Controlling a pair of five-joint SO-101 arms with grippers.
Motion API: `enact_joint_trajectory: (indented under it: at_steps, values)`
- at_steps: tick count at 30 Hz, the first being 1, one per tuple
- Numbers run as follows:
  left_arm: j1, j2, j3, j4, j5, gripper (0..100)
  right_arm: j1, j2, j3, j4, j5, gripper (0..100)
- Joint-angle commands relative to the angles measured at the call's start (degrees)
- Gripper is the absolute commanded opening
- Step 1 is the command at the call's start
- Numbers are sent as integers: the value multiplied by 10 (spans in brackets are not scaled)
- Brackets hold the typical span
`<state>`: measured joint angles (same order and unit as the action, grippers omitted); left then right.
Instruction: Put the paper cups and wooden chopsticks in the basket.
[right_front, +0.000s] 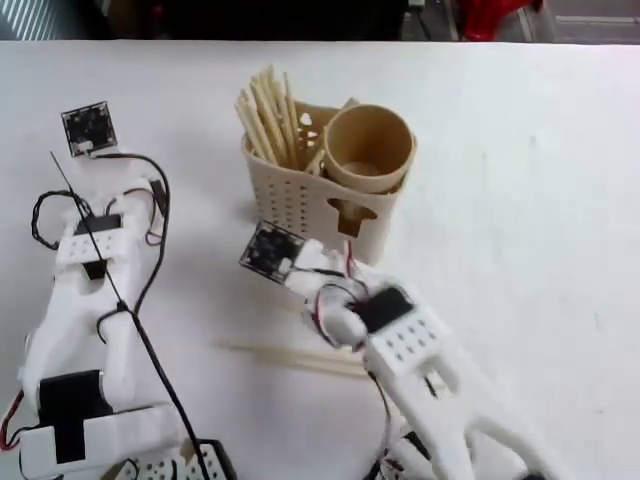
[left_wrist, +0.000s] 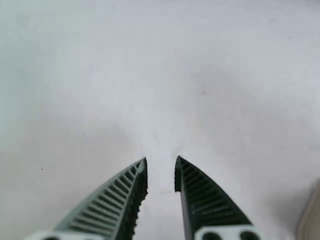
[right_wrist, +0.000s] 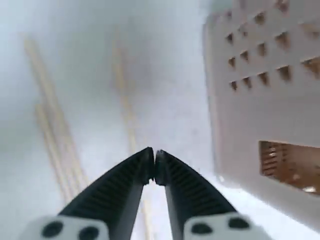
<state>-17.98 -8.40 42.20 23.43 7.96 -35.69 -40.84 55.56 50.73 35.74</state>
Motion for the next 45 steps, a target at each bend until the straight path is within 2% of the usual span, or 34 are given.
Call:
enact_joint_trajectory:
  at_steps: [1, 6, 13, 16, 19, 23, 28, 32, 35, 38, 42, 45]
  values:
    - [5, -3, -4, -12, -4, 109, 0, -120, -28, 50, -5, 17]
    - [5, -3, -4, -12, -4, 109, 0, -179, -180, 143, -6, 17]
    - [5, -3, -4, -12, -4, 109, -3, -87, -410, 227, -65, 17]
    - [4, -3, -4, -12, -4, 109, -39, -12, -419, 301, -51, 18]
    - [4, -3, -4, -12, -4, 109, -93, 78, -356, 334, -29, 19]
    - [3, -3, -4, -12, -4, 109, -120, 174, -244, 212, -6, 19]
    - [2, -3, -4, -12, -4, 109, -94, 233, -169, 57, -8, 18]
    - [2, 15, -11, -16, -4, 109, -65, 255, -149, 59, -5, 18]
    - [2, 51, -20, -47, -19, 109, -52, 277, -119, 16, -4, 19]
    - [-7, 83, -40, -48, -55, 107, -52, 310, -94, -20, 26, 71]
    - [-20, 96, -50, -48, -56, 106, -46, 353, -92, -55, 31, 157]
    - [-20, 96, -49, -48, -56, 106, -44, 366, -94, -67, 31, 157]
